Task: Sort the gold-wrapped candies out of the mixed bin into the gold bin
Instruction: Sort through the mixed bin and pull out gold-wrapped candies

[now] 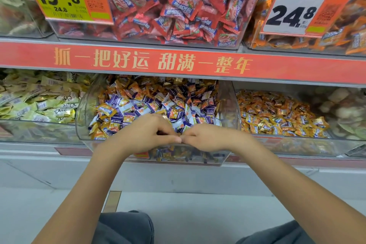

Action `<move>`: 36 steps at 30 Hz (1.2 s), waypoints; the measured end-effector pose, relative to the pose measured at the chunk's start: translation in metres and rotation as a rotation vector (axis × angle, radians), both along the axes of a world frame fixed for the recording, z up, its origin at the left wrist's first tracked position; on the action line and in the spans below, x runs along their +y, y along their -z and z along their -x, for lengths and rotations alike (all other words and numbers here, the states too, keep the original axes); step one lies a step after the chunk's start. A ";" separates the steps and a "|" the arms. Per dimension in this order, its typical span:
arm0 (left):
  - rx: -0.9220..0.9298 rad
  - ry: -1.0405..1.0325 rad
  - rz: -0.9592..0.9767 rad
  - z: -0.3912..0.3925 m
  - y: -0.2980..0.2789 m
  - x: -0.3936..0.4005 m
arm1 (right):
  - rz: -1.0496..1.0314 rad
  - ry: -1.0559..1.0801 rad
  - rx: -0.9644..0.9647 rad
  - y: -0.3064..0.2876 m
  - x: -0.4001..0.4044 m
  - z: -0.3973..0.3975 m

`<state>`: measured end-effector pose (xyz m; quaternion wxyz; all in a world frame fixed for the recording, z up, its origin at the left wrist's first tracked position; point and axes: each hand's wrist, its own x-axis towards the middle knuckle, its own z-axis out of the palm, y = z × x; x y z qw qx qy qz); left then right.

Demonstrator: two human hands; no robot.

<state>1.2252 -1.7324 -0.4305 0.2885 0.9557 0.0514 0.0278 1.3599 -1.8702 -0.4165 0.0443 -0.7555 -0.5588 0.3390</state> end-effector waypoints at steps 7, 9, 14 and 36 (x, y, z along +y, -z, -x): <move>0.286 0.019 0.066 0.008 -0.010 -0.001 | -0.007 0.008 0.129 -0.006 -0.012 -0.005; 0.249 -0.012 0.191 0.006 -0.015 0.000 | -0.170 0.079 0.249 -0.004 -0.016 -0.013; 0.122 -0.100 0.324 0.007 -0.017 0.004 | -0.451 0.347 0.408 0.002 -0.019 -0.013; 0.060 -0.099 0.255 -0.006 -0.009 -0.004 | -1.201 0.984 -0.171 0.000 -0.090 -0.038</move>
